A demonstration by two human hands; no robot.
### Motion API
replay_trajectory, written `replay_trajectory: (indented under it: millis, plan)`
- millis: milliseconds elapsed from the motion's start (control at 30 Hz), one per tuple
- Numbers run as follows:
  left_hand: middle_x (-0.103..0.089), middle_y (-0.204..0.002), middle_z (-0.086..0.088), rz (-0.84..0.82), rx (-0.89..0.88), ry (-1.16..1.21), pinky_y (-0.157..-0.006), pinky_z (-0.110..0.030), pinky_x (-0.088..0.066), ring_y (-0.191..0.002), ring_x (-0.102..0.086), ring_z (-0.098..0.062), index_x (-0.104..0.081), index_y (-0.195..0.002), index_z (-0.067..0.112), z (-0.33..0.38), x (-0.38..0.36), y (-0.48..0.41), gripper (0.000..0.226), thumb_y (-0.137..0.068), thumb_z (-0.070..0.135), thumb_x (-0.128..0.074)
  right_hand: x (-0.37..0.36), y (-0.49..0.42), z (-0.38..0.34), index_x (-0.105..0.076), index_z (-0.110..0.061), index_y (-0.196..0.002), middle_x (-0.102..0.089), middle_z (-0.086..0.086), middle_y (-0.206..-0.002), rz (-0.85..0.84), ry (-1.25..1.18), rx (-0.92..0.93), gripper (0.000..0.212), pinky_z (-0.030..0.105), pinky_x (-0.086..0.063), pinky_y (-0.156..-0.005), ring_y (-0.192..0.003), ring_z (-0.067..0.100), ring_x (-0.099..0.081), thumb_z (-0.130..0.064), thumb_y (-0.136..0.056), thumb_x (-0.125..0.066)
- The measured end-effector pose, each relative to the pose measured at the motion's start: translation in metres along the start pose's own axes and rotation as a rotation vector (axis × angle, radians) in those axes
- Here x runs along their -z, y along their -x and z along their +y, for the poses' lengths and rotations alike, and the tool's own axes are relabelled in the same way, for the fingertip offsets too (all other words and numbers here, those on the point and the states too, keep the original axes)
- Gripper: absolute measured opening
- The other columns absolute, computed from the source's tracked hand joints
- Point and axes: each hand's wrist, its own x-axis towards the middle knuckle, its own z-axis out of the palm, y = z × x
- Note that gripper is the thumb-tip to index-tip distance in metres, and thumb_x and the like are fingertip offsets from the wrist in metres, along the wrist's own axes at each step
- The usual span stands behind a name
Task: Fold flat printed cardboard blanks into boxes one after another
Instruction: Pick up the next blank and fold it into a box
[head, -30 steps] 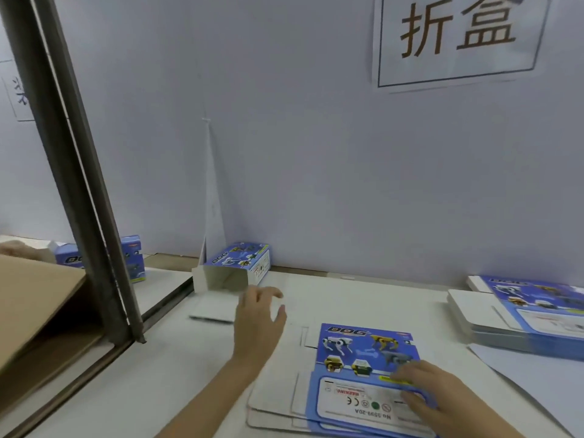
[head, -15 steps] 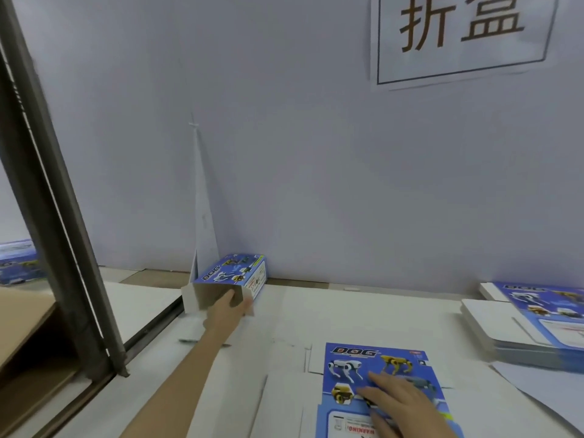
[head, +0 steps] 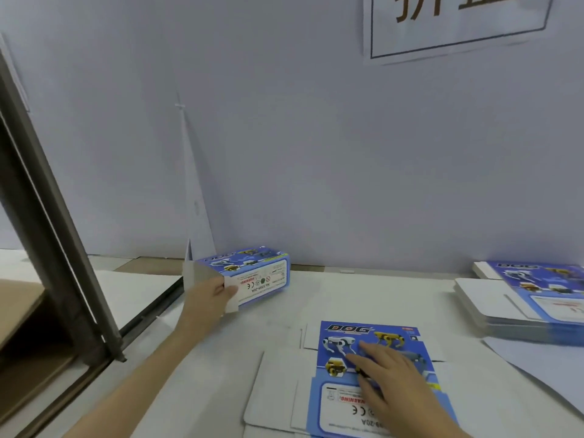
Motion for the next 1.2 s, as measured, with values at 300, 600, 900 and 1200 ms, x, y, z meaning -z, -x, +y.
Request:
replay_trajectory:
  millis: [300, 600, 900, 1200]
  plan:
    - [-0.070, -0.103, -0.007, 0.283, 0.084, -0.130, -0.043, -0.005, -0.039, -0.066, -0.059, -0.004, -0.066, -0.101, 0.001, 0.039, 0.139, -0.038, 0.018, -0.095, 0.015, -0.057, 0.001, -0.015, -0.008, -0.023, -0.042, -0.148, -0.015, -0.013, -0.159, -0.114, 0.041, -0.025, 0.047, 0.029, -0.018, -0.117, -0.145, 0.011, -0.019, -0.041, -0.102, -0.029]
    - [-0.011, -0.159, -0.016, 0.037, 0.066, -0.209, -0.116, -0.036, -0.012, -0.147, -0.011, -0.028, -0.014, -0.152, 0.005, 0.101, 0.040, -0.069, 0.068, -0.099, 0.030, -0.049, 0.012, -0.018, -0.011, -0.027, -0.029, -0.149, -0.021, -0.007, -0.156, -0.196, 0.049, -0.024, 0.047, 0.032, -0.022, -0.114, -0.141, 0.017, -0.024, -0.033, -0.102, -0.032]
    - [0.017, -0.158, 0.015, -1.139, -0.481, -0.434, -0.121, -0.042, 0.002, -0.146, 0.013, -0.009, 0.019, -0.148, 0.037, 0.100, -0.109, 0.110, 0.117, -0.073, 0.069, -0.066, 0.024, -0.018, 0.021, -0.042, -0.019, -0.139, -0.027, 0.001, -0.155, -0.027, 0.102, -0.161, 0.041, 0.034, -0.019, -0.114, -0.143, 0.020, -0.022, -0.025, -0.099, -0.038]
    - [-0.004, -0.161, 0.010, -0.968, -0.703, -0.605, -0.117, -0.033, -0.015, -0.147, -0.007, -0.013, -0.008, -0.153, 0.033, 0.095, -0.098, 0.136, 0.054, -0.105, 0.031, -0.032, 0.050, -0.026, 0.054, -0.040, -0.018, -0.139, -0.041, 0.006, -0.140, -0.146, 0.049, -0.277, 0.060, 0.040, -0.035, -0.103, -0.128, 0.028, -0.038, -0.052, -0.090, -0.049]
